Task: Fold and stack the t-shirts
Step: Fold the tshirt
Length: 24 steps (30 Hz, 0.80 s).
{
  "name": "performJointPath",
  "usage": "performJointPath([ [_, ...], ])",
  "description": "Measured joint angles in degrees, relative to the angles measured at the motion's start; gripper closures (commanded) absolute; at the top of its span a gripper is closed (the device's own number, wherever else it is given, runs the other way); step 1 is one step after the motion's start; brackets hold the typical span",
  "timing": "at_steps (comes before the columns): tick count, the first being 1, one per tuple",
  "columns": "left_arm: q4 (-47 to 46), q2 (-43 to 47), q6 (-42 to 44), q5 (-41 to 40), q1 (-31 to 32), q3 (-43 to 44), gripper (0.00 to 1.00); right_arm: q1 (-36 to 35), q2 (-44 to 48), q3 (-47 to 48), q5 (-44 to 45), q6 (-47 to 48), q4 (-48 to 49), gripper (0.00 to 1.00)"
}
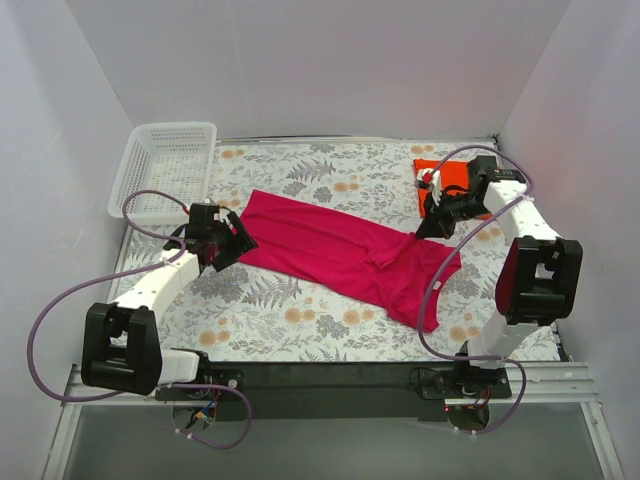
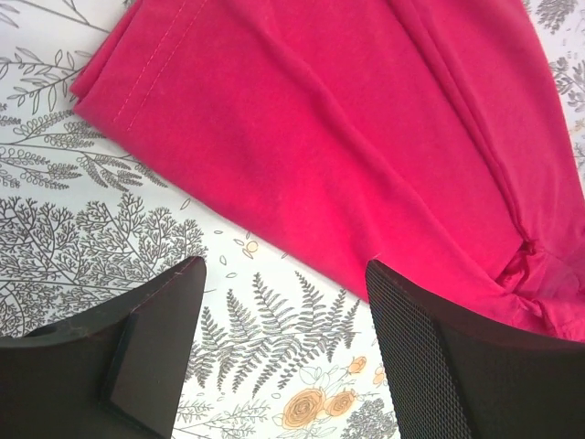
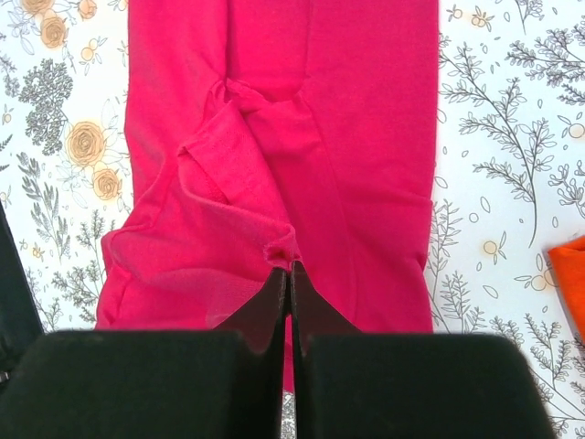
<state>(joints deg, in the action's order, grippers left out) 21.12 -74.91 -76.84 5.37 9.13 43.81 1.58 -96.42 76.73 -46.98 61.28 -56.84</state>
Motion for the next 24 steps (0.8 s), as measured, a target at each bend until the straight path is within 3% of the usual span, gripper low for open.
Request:
performJointPath([
  [22,-0.7,-0.3,-0.7,-0.4,0.0,-0.4,0.35,-2.6,-12.0,8.9,5.8,-5.8,1.7,0.98],
  [24,-0.7,-0.3,-0.5,-0.4,0.0,-0.4,0.35,-3.2,-12.8,9.5,6.6,-7.0,2.5,0.93],
])
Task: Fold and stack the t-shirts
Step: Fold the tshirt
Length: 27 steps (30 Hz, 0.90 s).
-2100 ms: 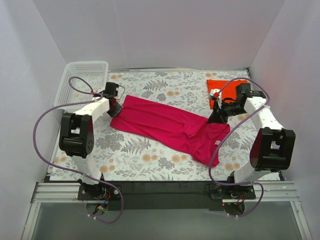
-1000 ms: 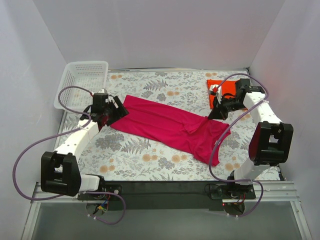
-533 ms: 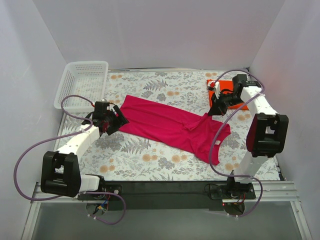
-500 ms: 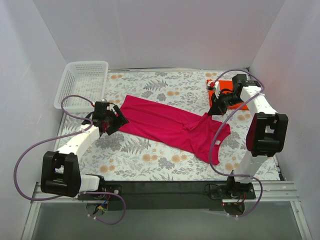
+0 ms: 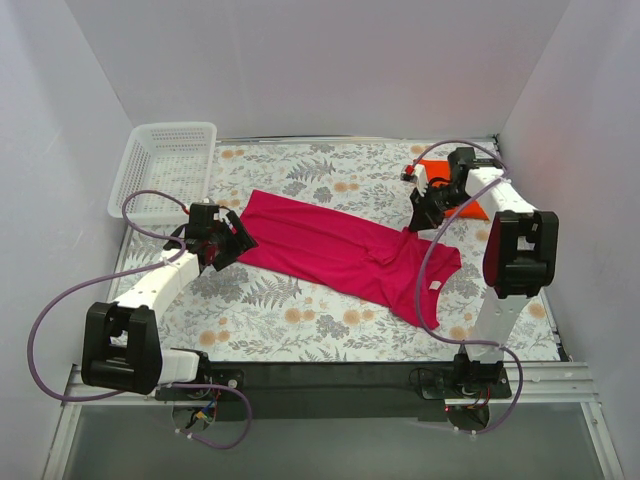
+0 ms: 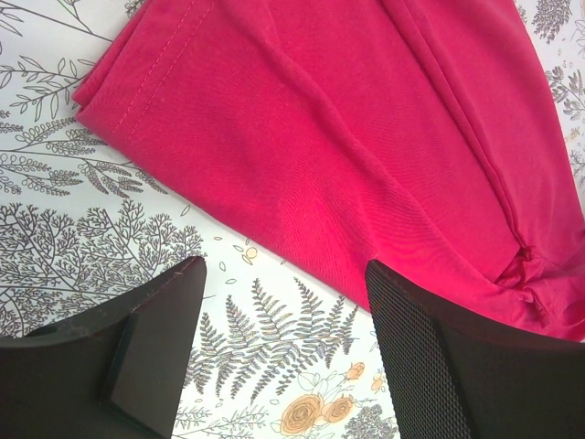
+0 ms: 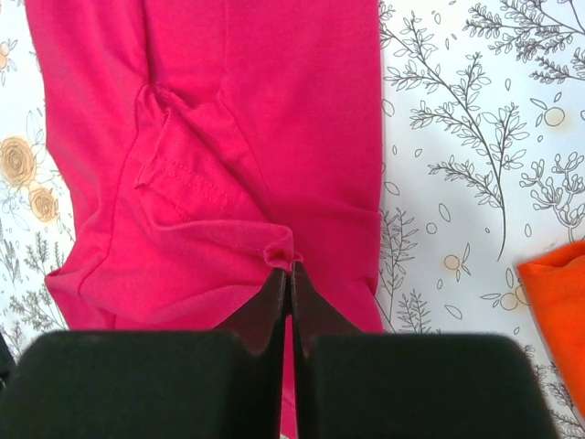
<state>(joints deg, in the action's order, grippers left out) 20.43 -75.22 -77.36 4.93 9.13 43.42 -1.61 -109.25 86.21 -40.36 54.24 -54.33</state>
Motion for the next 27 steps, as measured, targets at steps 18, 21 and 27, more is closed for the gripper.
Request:
performJointPath([
  [18,-2.1,5.4,5.8,2.3,0.0,-2.3,0.33,0.0,22.3,-17.1,10.3,-9.0,10.8,0.55],
  [21,-3.0,7.6,7.6,4.2,0.0,-3.6,0.33,-0.2,28.0,-22.4,7.8,-2.4,4.8,0.55],
  [27,-3.4,7.7,9.3,5.8,1.2,-4.6,0.33,-1.4,28.6,-33.9,8.6,7.6,-5.0,0.55],
])
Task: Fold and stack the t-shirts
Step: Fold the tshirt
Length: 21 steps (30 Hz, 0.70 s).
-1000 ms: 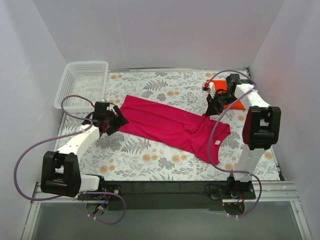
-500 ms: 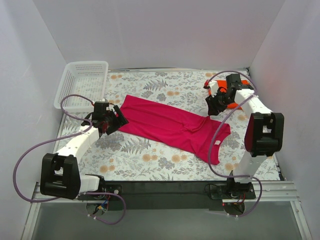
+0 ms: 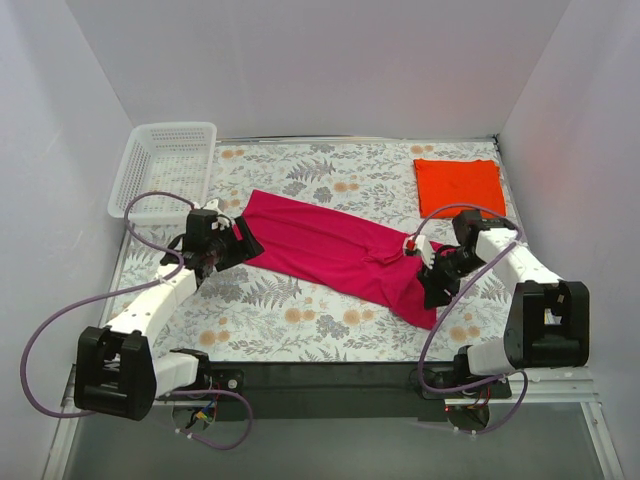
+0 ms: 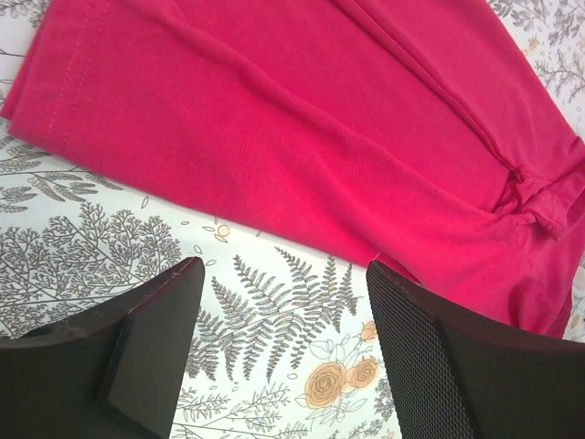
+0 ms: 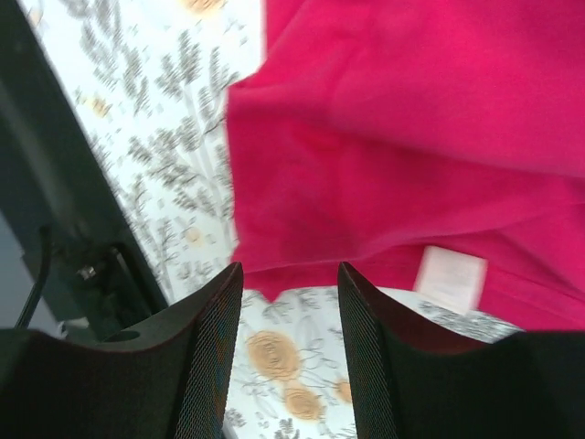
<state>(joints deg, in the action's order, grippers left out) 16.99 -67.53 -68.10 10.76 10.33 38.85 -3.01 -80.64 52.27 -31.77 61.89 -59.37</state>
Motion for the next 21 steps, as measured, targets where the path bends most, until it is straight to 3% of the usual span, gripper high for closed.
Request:
performJointPath([
  [6,-0.1,-2.0,-0.4,-0.9,1.1,0.0,0.34,-3.9,0.1,-3.3,2.0,2.8,-3.4,0.54],
  [21,1.6,-10.3,-10.9,-6.9,1.2,0.3,0.37,-3.9,0.0,-7.2,5.8,-1.7,-0.3,0.55],
])
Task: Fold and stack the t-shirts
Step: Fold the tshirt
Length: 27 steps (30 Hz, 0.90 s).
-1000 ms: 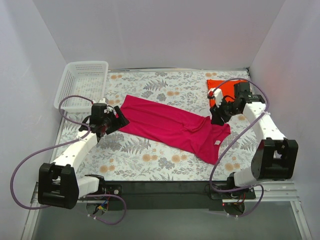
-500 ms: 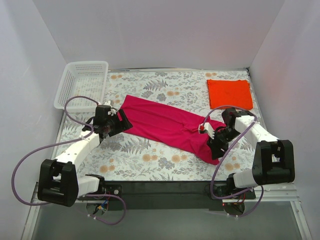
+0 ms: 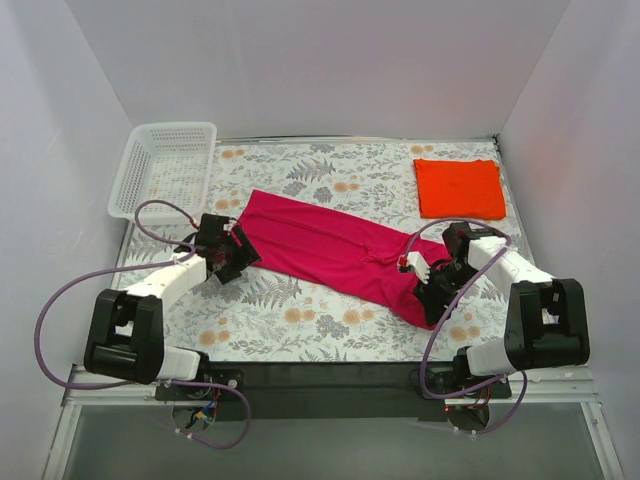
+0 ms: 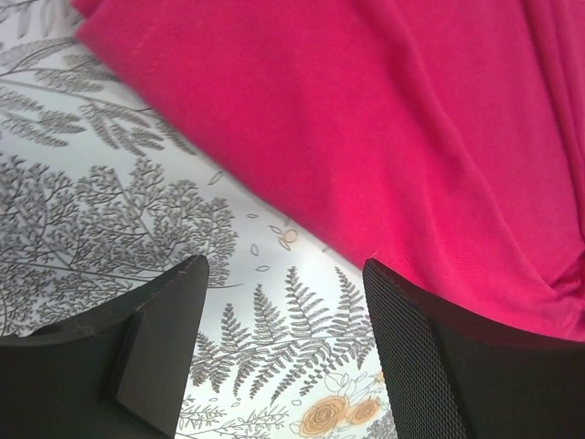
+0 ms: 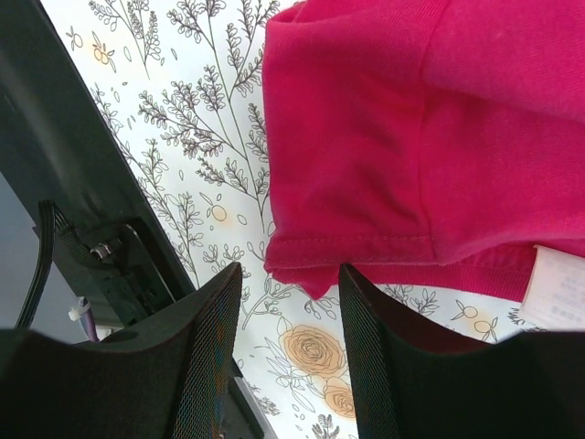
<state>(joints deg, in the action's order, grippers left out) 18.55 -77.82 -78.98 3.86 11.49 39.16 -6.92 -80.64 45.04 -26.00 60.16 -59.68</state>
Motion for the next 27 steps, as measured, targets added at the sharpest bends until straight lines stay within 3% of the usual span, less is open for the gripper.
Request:
performJointPath([
  [8,2.6,-2.0,-9.2,-8.1,-0.2,2.0,0.45,0.0,-0.1,-0.2,0.0,-0.8,0.8,0.56],
  [14,2.9,-8.5,-15.0,-11.4,-0.4,6.8,0.52,0.5,-0.4,-0.3,0.0,-1.6,1.2,0.57],
  [23,4.0,-10.7,-18.2,-12.9,-1.0,7.4,0.68,0.9,-2.4,-0.7,-0.1,-1.9,1.3,0.58],
  [27,3.6,-10.8,-18.6,-12.9,-1.6,7.4,0.76,0.9,-4.0,-0.7,-0.7,-1.9,1.4,0.64],
])
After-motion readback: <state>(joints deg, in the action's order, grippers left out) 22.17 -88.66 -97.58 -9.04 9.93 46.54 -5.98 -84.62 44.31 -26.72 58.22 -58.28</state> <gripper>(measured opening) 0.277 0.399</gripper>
